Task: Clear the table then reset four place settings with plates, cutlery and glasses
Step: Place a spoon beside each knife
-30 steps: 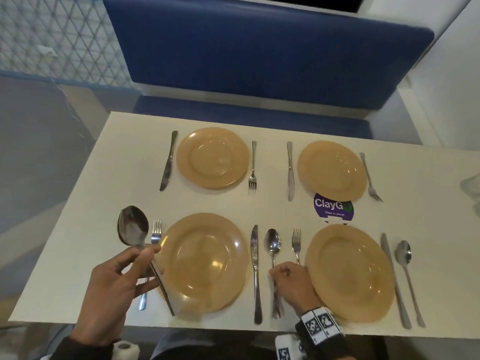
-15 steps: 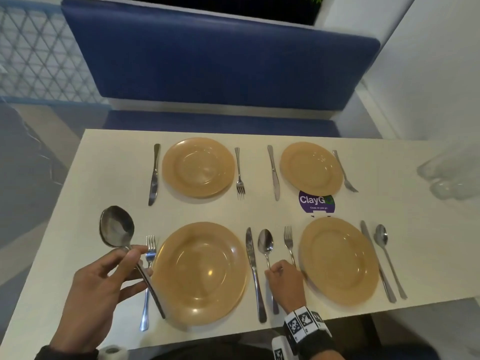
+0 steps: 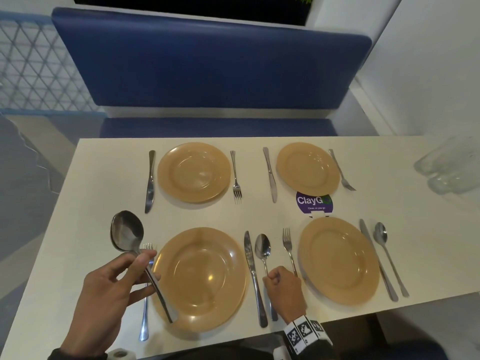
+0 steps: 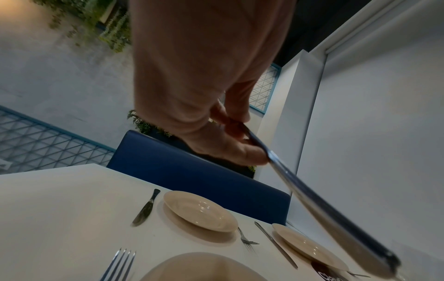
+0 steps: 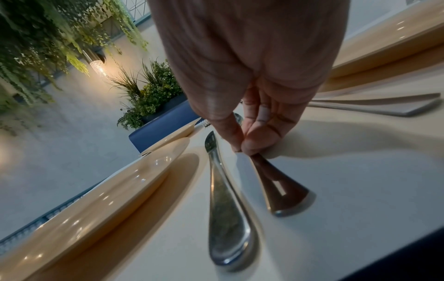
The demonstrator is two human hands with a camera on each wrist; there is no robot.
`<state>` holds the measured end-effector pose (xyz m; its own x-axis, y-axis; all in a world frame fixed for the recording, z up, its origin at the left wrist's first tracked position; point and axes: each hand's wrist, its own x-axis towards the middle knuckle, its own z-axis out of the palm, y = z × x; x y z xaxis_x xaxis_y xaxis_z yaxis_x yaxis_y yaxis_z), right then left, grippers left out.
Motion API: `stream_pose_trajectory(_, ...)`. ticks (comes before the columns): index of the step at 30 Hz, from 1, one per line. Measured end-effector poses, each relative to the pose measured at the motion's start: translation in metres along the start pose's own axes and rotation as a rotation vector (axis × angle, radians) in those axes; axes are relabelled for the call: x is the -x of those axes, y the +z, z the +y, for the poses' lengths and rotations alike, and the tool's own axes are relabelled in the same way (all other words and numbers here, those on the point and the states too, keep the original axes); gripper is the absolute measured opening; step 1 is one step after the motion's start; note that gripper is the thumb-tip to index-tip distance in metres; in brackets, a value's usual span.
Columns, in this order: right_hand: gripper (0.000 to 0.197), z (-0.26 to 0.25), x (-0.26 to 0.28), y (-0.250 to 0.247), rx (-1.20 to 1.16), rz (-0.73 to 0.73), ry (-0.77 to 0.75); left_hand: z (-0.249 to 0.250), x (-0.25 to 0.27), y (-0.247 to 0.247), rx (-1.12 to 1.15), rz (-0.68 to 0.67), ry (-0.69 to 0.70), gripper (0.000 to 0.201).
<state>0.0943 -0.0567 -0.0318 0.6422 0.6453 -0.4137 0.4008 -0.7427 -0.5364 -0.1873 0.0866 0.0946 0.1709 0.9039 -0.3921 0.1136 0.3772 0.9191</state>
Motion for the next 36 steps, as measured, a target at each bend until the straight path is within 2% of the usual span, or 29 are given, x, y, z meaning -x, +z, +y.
stream_pose_trajectory(5, 0.018, -0.002, 0.000, 0.002, 0.009, -0.065, 0.014, -0.003, -0.003, 0.000, -0.017, -0.010, -0.007, 0.018)
stream_pose_trajectory(10, 0.011, -0.002, 0.000, 0.001, 0.031, -0.076, 0.017, 0.000, -0.004, 0.002, -0.011, -0.022, -0.009, 0.020)
stream_pose_trajectory(14, 0.014, -0.009, 0.008, -0.011, -0.051, 0.036, 0.015, 0.003, -0.002, 0.003, -0.002, -0.029, -0.029, 0.018)
stream_pose_trajectory(17, 0.015, -0.035, 0.022, -0.032, -0.108, 0.068, -0.111, 0.007, 0.000, 0.012, 0.032, -0.083, -0.069, 0.018)
stream_pose_trajectory(19, 0.013, -0.060, 0.033, -0.046, -0.150, -0.009, -0.221, 0.010, 0.004, 0.028, 0.036, -0.142, -0.114, 0.018)
stream_pose_trajectory(21, 0.012, -0.091, 0.044, -0.058, -0.242, -0.173, -0.312, 0.013, 0.010, 0.048, 0.034, -0.205, -0.162, 0.017)
stream_pose_trajectory(23, 0.020, -0.116, 0.053, -0.065, -0.296, -0.320, -0.401, 0.015, 0.018, 0.068, 0.030, -0.266, -0.198, 0.019)
stream_pose_trajectory(25, 0.021, -0.129, 0.057, -0.070, -0.295, -0.392, -0.472, 0.017, 0.025, 0.084, 0.035, -0.297, -0.223, 0.023)
stream_pose_trajectory(27, 0.013, -0.134, 0.056, -0.072, -0.285, -0.437, -0.506, 0.020, 0.031, 0.093, 0.046, -0.272, -0.233, 0.025)
stream_pose_trajectory(29, 0.016, -0.134, 0.053, -0.073, -0.249, -0.483, -0.527, 0.021, 0.034, 0.096, 0.021, -0.238, -0.223, 0.024)
stream_pose_trajectory(31, 0.024, -0.133, 0.050, -0.073, -0.283, -0.559, -0.492, 0.018, 0.038, 0.095, 0.006, -0.204, -0.220, 0.022)
stream_pose_trajectory(33, 0.019, -0.134, 0.049, -0.074, -0.353, -0.644, -0.444, 0.014, 0.041, 0.093, 0.007, -0.144, -0.216, 0.019)
stream_pose_trajectory(36, 0.012, -0.139, 0.047, -0.069, -0.293, -0.611, -0.474, 0.013, 0.040, 0.085, 0.047, -0.057, -0.251, 0.014)
